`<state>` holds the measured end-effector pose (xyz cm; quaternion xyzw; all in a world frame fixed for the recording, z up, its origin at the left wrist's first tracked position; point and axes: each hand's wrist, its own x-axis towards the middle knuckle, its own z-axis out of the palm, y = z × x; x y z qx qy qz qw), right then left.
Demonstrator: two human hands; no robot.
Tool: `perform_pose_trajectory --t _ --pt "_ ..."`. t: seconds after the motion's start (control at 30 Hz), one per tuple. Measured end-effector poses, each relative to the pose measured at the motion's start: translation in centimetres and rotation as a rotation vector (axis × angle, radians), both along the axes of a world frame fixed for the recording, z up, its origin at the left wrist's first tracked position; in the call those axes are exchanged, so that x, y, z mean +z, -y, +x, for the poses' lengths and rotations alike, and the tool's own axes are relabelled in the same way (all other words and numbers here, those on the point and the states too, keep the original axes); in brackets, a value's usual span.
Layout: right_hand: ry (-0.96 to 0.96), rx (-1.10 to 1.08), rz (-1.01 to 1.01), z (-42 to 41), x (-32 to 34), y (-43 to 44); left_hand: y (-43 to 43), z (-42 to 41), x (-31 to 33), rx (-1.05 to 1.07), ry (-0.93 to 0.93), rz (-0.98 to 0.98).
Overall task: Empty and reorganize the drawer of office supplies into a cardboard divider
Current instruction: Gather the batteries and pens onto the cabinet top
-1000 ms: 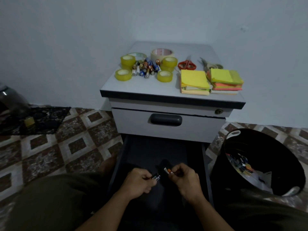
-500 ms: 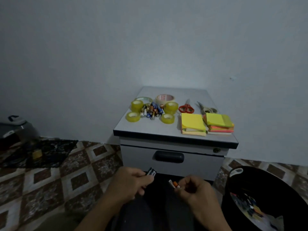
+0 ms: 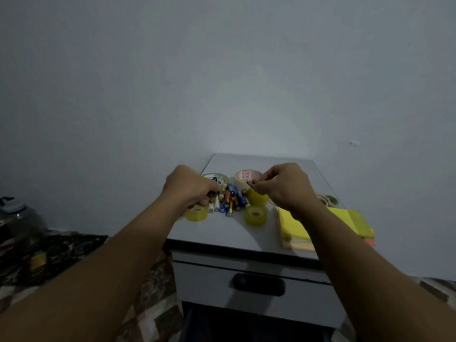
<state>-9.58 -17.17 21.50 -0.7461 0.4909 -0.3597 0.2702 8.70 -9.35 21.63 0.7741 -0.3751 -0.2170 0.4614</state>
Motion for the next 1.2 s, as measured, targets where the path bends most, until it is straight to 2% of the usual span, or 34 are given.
perform_pose_trajectory --t 0.3,0.57,1.03,1.2 --pt "-0.245 -0.019 -0.014 5.9 -1.3 8.0 7.1 1.5 -1.0 -0.025 0.194 0.163" --pt "-0.278 -0.019 -0.081 6.7 -3.1 8.4 7.7 1.9 -1.5 -0.046 0.299 0.178" --pt "-0.281 0.012 -0.114 5.5 -2.7 7.5 7.0 2.3 -1.7 -0.075 0.342 0.163" --pt "-0.272 0.019 -0.133 5.3 -2.9 7.4 6.7 2.8 -2.0 -0.092 0.232 0.118"
